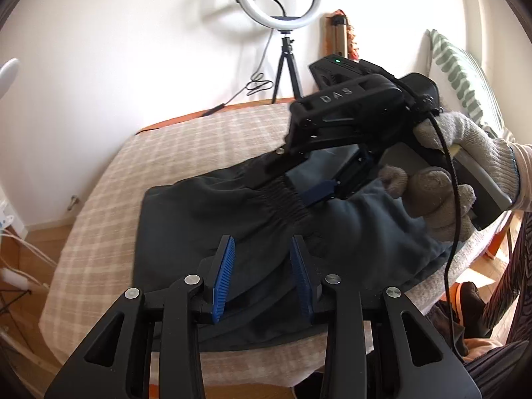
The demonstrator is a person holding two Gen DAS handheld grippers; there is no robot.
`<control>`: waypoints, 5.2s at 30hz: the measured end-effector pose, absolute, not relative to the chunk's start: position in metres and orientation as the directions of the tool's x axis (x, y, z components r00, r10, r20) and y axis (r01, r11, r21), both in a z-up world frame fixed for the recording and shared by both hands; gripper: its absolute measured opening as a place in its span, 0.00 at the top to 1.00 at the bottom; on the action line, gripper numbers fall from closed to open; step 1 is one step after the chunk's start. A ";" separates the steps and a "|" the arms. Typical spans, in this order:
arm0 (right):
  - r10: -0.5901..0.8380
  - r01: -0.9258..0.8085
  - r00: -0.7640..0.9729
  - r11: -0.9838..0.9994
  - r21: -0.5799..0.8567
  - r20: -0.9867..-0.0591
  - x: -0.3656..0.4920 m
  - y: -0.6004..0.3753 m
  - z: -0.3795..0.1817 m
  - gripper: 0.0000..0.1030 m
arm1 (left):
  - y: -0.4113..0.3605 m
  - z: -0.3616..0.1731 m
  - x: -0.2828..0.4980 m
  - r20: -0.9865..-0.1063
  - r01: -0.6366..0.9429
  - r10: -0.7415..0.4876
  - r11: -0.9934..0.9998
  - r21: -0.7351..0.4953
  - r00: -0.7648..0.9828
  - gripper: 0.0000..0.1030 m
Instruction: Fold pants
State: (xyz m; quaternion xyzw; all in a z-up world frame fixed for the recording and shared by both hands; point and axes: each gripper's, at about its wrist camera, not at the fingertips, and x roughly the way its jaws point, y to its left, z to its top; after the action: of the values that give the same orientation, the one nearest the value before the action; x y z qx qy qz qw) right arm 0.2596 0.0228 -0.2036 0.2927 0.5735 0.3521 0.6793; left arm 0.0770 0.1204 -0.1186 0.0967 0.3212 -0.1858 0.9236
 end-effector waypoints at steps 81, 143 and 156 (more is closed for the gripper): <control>-0.011 -0.103 0.546 0.992 -0.080 -0.838 0.135 -0.287 -0.123 0.43 | -0.047 -0.170 0.077 -0.806 0.414 -0.300 0.907 -0.075 0.511 0.46; 0.348 -0.215 0.294 0.932 0.294 -0.890 0.239 -0.110 -0.117 0.98 | -0.070 -0.126 0.054 -0.643 0.491 -0.598 0.789 -0.369 0.479 0.93; 0.358 -0.124 0.472 0.932 0.342 -0.805 0.207 -0.226 -0.052 0.99 | -0.181 -0.077 0.051 -0.559 0.690 -0.717 0.650 -0.319 0.417 0.93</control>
State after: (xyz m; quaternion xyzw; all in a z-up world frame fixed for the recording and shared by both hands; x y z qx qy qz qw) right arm 0.2070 -0.2262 -0.0518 0.1186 0.4938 0.1419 0.8497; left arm 0.0512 -0.1814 -0.0770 -0.0196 0.3419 -0.4180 0.8414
